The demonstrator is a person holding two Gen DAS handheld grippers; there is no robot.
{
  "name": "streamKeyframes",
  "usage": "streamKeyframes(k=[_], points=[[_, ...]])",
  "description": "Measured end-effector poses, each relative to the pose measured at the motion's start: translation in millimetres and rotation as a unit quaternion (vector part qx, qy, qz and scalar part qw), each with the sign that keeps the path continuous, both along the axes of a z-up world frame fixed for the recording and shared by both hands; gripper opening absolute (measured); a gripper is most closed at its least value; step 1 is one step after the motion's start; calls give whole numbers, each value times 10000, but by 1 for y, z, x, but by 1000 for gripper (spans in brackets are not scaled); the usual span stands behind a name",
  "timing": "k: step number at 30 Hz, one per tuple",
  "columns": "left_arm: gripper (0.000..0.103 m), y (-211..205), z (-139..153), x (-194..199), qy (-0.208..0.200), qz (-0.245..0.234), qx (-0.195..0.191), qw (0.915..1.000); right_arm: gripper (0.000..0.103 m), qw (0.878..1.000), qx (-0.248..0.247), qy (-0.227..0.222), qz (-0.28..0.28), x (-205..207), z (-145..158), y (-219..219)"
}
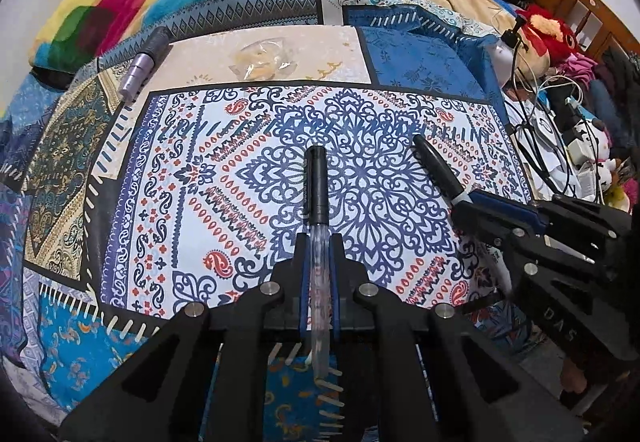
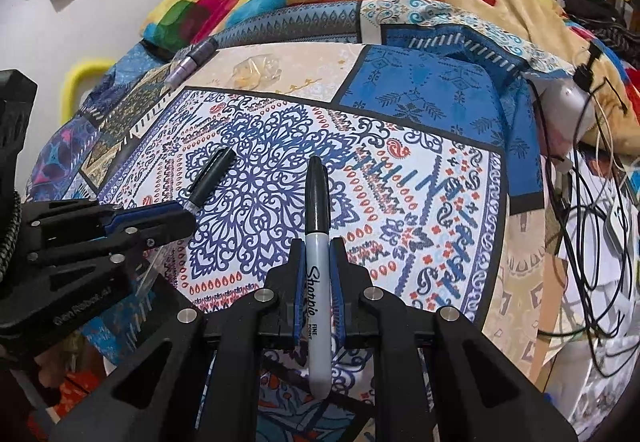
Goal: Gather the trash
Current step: 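Carry the Sharpie and clear pen in both tools over the white bucket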
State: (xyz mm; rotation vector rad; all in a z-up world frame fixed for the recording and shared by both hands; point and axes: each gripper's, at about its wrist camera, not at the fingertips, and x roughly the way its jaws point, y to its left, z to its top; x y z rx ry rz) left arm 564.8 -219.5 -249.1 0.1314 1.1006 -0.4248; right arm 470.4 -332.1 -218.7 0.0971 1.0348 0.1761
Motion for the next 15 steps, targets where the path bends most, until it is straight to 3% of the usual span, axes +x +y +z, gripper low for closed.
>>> streamKeyframes(k=[8, 15], points=[[7, 15, 25, -21, -25, 252, -317, 9992, 11, 9997, 194, 110, -101, -9, 10, 7], [7, 39, 82, -52, -536, 426, -325, 9971, 11, 9992, 310, -254, 55, -30, 57, 20]])
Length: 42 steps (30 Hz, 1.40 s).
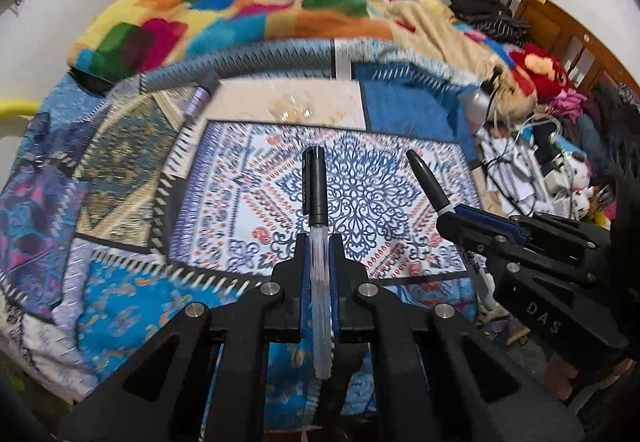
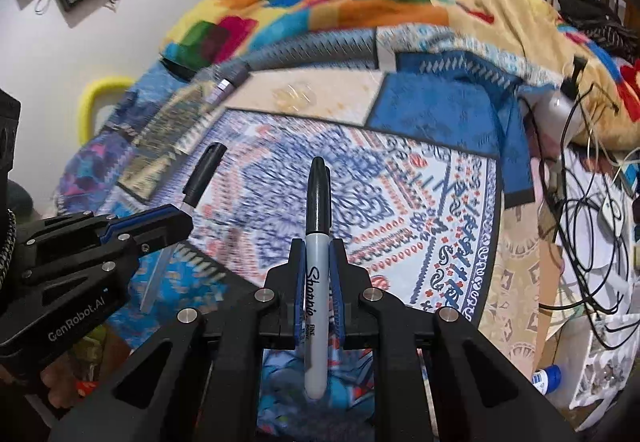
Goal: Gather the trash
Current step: 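Carry the Sharpie and clear pen in both tools over the white bucket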
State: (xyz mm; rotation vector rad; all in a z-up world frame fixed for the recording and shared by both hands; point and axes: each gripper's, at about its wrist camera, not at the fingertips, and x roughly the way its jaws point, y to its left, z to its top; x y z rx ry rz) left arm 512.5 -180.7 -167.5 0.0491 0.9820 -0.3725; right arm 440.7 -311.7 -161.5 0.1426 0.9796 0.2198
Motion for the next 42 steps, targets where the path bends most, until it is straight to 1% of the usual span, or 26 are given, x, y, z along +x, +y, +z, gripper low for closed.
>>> streamKeyframes(k=[2, 6, 9, 11, 15, 17, 22, 26, 33, 38, 42], points=[[7, 8, 16, -10, -143, 85, 19, 9999, 11, 9999, 19, -116, 0, -6, 14, 3], [7, 30, 49, -35, -419, 317, -137, 9985, 11, 9992, 111, -376, 75, -23, 45, 16], [7, 48, 72, -59, -649, 539, -245, 9961, 11, 9977, 138, -632, 184, -41, 72, 30], [7, 59, 89, -78, -877, 674, -248, 9936, 11, 9966, 144, -777, 252, -52, 86, 37], [7, 79, 112, -113, -1166, 868, -283, 9890, 11, 9936, 194, -1028, 416, -74, 112, 56], [7, 90, 120, -126, -1249, 966, -315, 9869, 11, 9918, 220, -1139, 539, -87, 124, 67], [7, 124, 137, -166, -1458, 1294, -416, 9799, 11, 9874, 246, -1319, 844, -113, 142, 91], [7, 152, 140, -195, -1542, 1566, -382, 9748, 11, 9836, 255, -1402, 1104, -129, 150, 110], [7, 204, 133, -240, -1457, 2048, -297, 9675, 11, 9777, 369, -1377, 1540, -156, 148, 153], [7, 240, 122, -270, -1349, 2395, -264, 9611, 11, 9725, 367, -1253, 1931, -174, 140, 191], [7, 267, 104, -290, -1171, 2669, -218, 9563, 11, 9689, 394, -1038, 2210, -182, 128, 219]])
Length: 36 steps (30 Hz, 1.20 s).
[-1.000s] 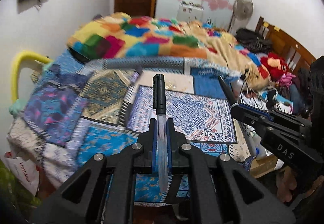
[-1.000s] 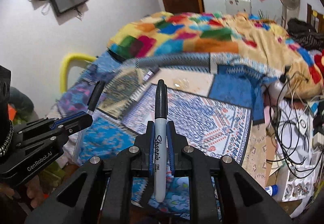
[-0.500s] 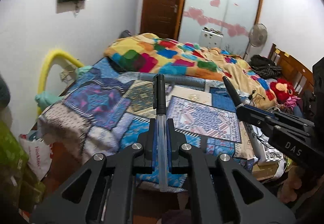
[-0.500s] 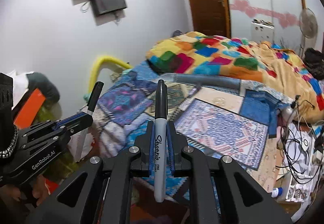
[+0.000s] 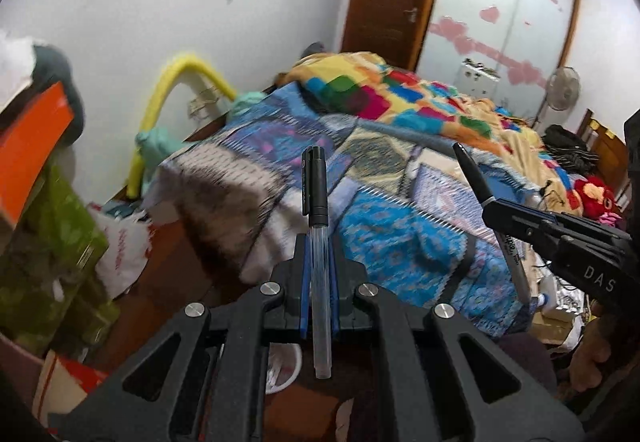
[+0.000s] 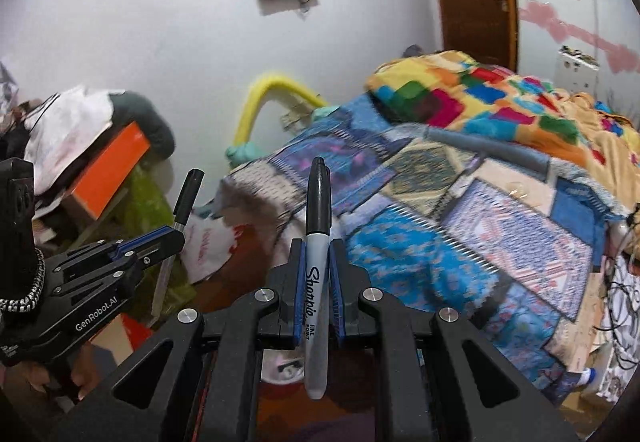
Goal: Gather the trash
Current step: 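Carry the Sharpie and clear pen in both tools over the white bucket, then open the right tool to drop the Sharpie while the left tool drops the clear pen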
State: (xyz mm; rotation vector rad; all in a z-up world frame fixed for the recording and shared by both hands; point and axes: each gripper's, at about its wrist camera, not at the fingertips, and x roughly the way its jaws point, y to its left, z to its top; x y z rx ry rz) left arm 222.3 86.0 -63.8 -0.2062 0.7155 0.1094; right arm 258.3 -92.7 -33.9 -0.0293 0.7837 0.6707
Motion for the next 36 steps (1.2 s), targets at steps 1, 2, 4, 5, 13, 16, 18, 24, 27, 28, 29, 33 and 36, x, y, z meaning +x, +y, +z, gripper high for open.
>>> streamKeyframes(k=[1, 2, 4, 5, 13, 16, 18, 24, 27, 28, 29, 33, 36], points=[[7, 6, -5, -4, 59, 87, 0, 9999, 11, 10000, -19, 44, 50, -2, -3, 5], [7, 11, -11, -8, 112, 175, 14, 9998, 11, 9998, -61, 112, 127, -3, -9, 13], [7, 22, -24, -17, 203, 340, -17, 9992, 11, 9995, -142, 197, 205, -6, -16, 24], [7, 29, -33, -22, 277, 417, -95, 9987, 11, 9992, -230, 240, 228, -6, -24, 31], [7, 55, -103, -38, 933, 827, -342, 9916, 11, 9926, -812, 763, 482, -10, -76, 69], [7, 57, -130, -35, 1212, 832, -481, 9880, 11, 9884, -1008, 1003, 543, -8, -99, 80], [7, 60, -144, -33, 1357, 818, -577, 9857, 11, 9849, -1094, 1193, 612, -7, -113, 87], [7, 68, -177, -28, 1719, 757, -766, 9792, 11, 9671, -1337, 1906, 1020, -2, -158, 113], [7, 75, -185, -29, 1814, 806, -839, 9765, 11, 9594, -1414, 2146, 1163, 1, -174, 129], [7, 78, -187, -29, 1832, 821, -874, 9757, 11, 9581, -1434, 2174, 1194, 2, -177, 134], [7, 81, -189, -29, 1848, 839, -917, 9749, 11, 9563, -1450, 2200, 1265, 3, -180, 141], [7, 87, -193, -24, 1920, 864, -1063, 9718, 11, 9486, -1391, 2373, 1569, 10, -185, 160], [7, 91, -194, -18, 1914, 877, -1143, 9709, 11, 9405, -1357, 2608, 1706, 16, -192, 170]])
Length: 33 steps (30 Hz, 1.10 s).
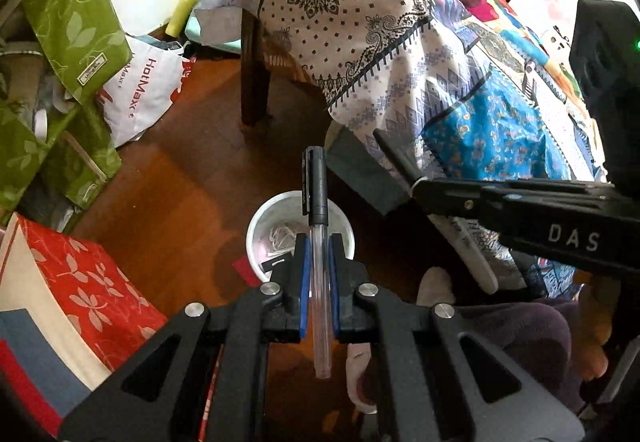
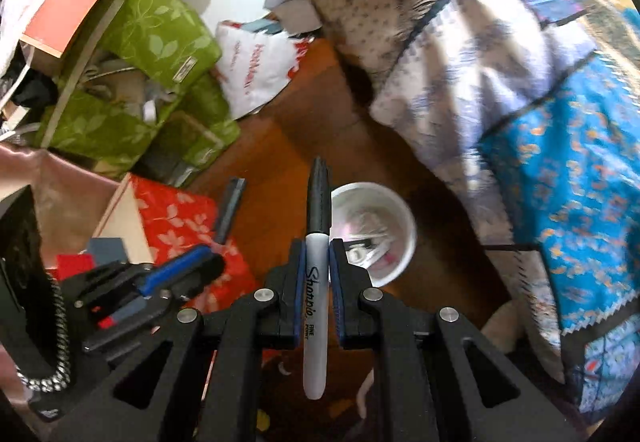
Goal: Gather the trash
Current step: 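Open the right tool to drop the Sharpie while the left tool drops the clear pen, then move both open tools back over the quilt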
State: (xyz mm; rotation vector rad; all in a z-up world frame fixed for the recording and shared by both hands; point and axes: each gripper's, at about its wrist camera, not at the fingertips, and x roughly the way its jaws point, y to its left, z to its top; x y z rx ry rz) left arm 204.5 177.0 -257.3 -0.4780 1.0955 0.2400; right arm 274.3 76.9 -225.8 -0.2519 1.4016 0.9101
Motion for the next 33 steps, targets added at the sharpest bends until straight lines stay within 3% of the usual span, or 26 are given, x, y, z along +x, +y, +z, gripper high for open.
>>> streamKeyframes(k=[3, 7, 10, 12, 14, 22, 33], points=[[7, 4, -1, 8, -90, -10, -166, 9998, 16, 9999, -63, -125, -57, 2, 0, -2], [7, 9, -6, 20, -135, 41, -316, 9994, 43, 9993, -46, -298, -203, 6, 7, -13], [8, 14, -10, 30, -155, 142, -435, 9988, 44, 9987, -87, -402, -309, 9, 12, -22], [25, 16, -14, 37, -29, 201, -432, 9989, 44, 9982, -100, -471, -347, 10, 16, -27], [31, 16, -15, 39, 50, 252, -337, 9991, 44, 9977, -126, -547, -368, 10, 19, -30], [31, -3, 13, 27, -86, 57, 82, 9999, 44, 9954, -32, -879, -371, 2, 42, -44], [31, -39, 97, 10, -839, -135, 532, 9950, 44, 9845, 447, -1567, -652, -11, 100, -86]])
